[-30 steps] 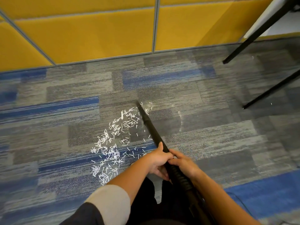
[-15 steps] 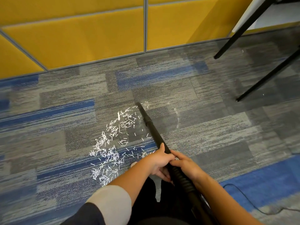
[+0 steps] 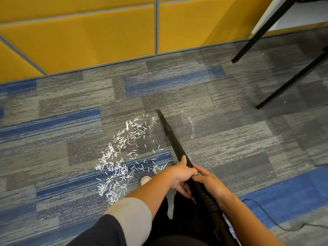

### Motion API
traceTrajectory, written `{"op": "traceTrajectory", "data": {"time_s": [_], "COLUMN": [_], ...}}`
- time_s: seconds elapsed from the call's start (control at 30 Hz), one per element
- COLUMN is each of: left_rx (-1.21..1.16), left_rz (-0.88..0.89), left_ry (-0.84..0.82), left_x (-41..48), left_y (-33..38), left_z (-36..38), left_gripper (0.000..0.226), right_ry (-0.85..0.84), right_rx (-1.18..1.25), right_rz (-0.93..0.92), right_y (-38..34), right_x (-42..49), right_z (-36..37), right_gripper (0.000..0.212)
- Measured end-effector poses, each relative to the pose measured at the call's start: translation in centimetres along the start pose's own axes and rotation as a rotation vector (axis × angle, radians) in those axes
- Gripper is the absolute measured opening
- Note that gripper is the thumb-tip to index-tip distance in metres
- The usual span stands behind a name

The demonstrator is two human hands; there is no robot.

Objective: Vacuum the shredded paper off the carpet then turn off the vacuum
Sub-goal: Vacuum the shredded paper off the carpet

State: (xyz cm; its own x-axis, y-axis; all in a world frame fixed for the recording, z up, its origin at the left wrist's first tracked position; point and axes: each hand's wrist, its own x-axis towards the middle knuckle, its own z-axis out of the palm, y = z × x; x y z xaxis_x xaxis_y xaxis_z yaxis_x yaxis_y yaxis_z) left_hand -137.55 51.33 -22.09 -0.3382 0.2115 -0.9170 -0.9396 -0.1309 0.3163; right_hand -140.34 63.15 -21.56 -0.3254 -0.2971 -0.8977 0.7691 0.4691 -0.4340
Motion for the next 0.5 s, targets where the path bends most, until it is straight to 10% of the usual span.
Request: {"op": "traceTrajectory", "data": {"time_s": [0.5], "left_rx": [0.039], "left_rz": [-0.003], "left_ry": [-0.035], "left_x": [-0.4], "left_y": [-0.6], "left_z": [1.3], "left_gripper": [0.087], "right_ry": [0.032], "right_rx": [0.007], "right_rz": [0.011], "right_y": [0.2], "right_x": [-2.1], "right_z": [-0.2], "right_gripper": [0.053]}}
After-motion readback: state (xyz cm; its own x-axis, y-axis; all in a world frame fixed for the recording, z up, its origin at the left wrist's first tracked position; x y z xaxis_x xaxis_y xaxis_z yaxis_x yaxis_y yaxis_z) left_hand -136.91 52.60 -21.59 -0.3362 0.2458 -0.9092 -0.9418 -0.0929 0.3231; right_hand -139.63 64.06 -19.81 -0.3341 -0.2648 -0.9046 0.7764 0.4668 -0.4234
